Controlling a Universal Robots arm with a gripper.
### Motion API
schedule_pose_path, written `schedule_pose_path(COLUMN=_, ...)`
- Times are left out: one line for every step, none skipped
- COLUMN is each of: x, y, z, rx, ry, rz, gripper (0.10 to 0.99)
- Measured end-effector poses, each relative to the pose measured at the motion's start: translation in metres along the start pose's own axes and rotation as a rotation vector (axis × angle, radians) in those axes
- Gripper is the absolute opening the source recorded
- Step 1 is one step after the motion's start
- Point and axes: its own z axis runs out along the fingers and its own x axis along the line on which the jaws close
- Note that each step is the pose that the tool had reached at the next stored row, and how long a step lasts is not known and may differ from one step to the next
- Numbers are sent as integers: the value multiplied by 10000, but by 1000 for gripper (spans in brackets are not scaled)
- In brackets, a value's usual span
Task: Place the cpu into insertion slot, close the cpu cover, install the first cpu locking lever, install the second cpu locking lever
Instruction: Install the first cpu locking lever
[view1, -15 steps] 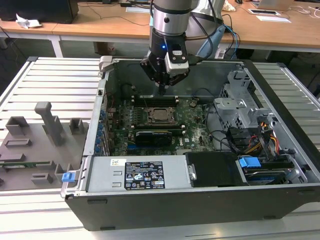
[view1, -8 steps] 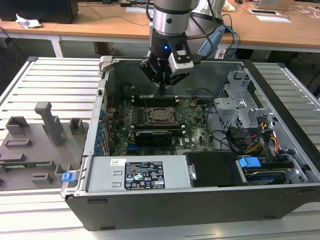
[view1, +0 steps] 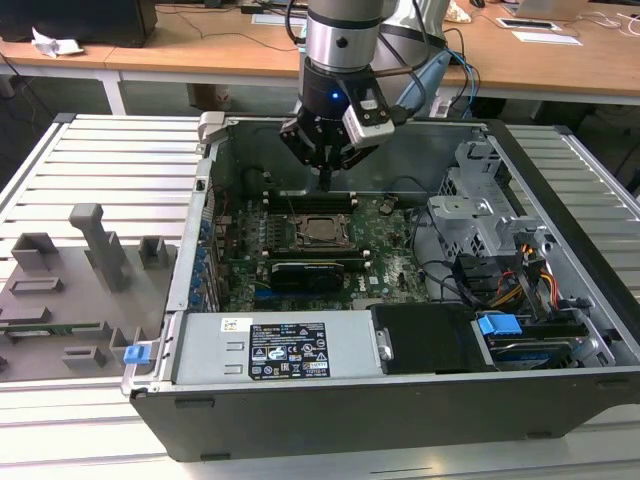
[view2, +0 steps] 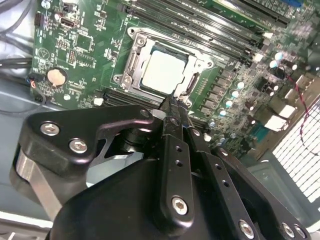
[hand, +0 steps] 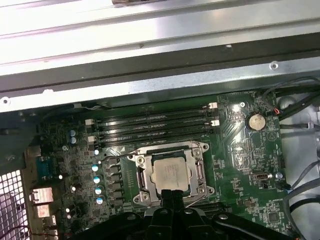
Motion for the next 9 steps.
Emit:
schedule_pose_path(x=2, y=0, z=0, rx=2, ry=0, rz=-87, gripper=106)
schedule_pose_path(x=3, y=0, z=0, rx=2, ry=0, rz=-122, gripper=106)
schedule_pose_path(x=4, y=0, z=0, rx=3, ry=0, rz=-171, gripper=106)
schedule_pose_path(x=7, y=-1, z=0, rx=4, ry=-2, rz=-221, gripper=106)
schedule_pose_path(x=9, y=-1, z=0, rx=4, ry=-3, rz=-284, gripper=106)
schedule_pose_path(x=10, y=-1, z=0, rx=5, ry=-4, rz=-371, gripper=106)
schedule_pose_path(x=10, y=-1, z=0, rx=6, ry=-4, rz=-469, gripper=106)
schedule_pose_path(x=10, y=-2, z=0, rx=9, ry=-4, rz=-701, gripper=106)
schedule_pose_path(x=11, y=-1, z=1, rx=12, ry=-3, rz=-939, gripper=106)
